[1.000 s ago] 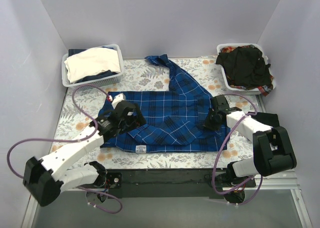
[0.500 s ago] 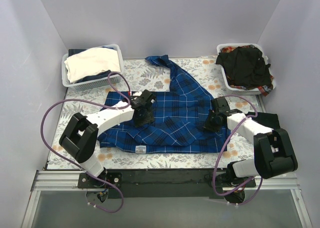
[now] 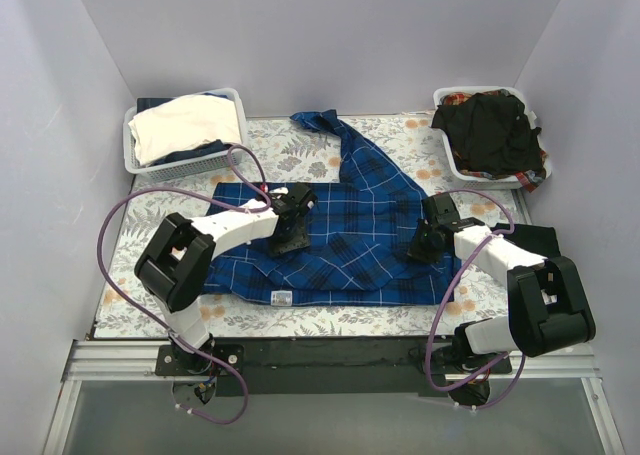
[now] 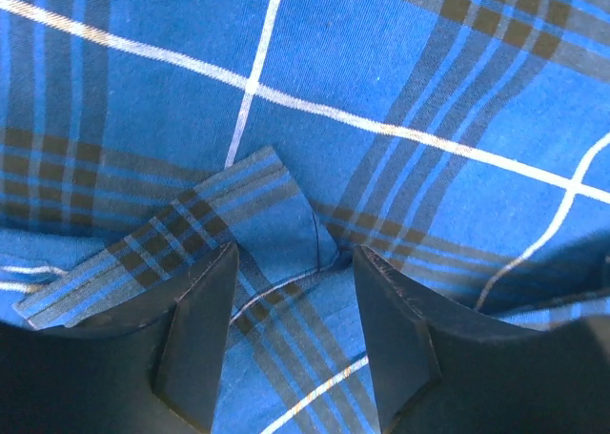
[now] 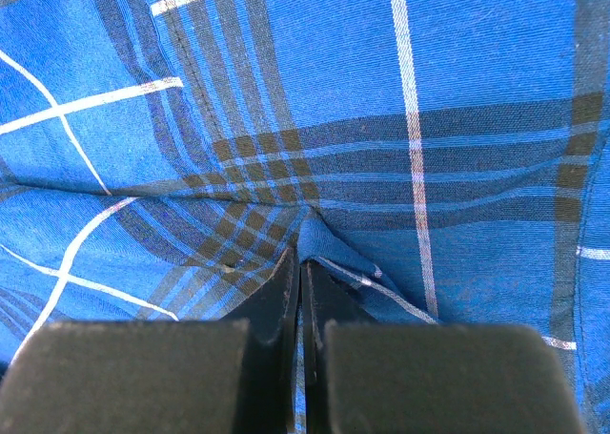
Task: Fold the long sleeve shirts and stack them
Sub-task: Fold the shirt
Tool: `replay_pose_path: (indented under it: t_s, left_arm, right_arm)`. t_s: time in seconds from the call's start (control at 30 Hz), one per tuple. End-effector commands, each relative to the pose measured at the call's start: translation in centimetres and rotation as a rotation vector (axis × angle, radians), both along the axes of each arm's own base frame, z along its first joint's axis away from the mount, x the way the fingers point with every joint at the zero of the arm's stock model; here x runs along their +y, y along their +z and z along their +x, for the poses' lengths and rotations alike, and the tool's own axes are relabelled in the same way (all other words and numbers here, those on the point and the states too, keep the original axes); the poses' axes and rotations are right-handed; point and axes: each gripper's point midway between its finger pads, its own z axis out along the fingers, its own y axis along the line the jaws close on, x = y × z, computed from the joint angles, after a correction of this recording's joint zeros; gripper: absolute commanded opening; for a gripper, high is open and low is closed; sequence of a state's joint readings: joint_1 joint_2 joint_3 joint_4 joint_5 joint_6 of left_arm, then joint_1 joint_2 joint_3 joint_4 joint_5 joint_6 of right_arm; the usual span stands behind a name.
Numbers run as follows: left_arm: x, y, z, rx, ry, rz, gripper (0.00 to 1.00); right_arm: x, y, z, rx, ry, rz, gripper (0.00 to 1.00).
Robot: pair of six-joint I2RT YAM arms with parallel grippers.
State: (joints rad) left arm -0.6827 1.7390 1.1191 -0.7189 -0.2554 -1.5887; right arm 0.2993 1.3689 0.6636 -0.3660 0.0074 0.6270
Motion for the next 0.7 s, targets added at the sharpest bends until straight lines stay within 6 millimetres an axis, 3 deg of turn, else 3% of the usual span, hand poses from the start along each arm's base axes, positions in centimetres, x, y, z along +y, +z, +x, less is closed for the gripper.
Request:
replay_pose_path:
  t_s: [0.0,0.03,0.13,0.2,0.37,0.5,0.67]
  left_arm:
    - [0.8,-0.7,0.6,-0.023,0.001,0.037,0.49]
    - [0.8,-0.9,0.5,-0.016,-0.001,0.043,0.45]
    - [1.3,-1.3,0.1,-0.001,0.002,0.065,0.12]
    - [1.5,-0.8,-0.2,-0.005,0.01,0.062,0.0]
    - [2.4,1.4,-0.6,-0.033,0.031,0.065,0.0]
    - [2.5,5.3,0.1,-0.107,0.051,0.04,0.0]
    - [3.0,11.9,1.8,-0.266,0.059,0.013,0.0]
  right_arm:
    - [-0.1,0.0,-0.1,0.006,0.012,-0.007,0.01]
    - [-0.1,0.0,-0.1,0.006,0.012,-0.007,0.01]
    - [-0.1,0.1,-0.1,0.009,0.012,-0.008,0.01]
    - [-0.1,0.0,-0.2,0.012,0.012,-0.009,0.01]
    - [-0.2,0.1,-0.2,0.012,0.009,-0.013,0.01]
    - [-0.4,0.3,0.0,0.006,0.003,-0.022,0.01]
    - [-0.7,1.1,0.6,-0.019,-0.018,-0.037,0.01]
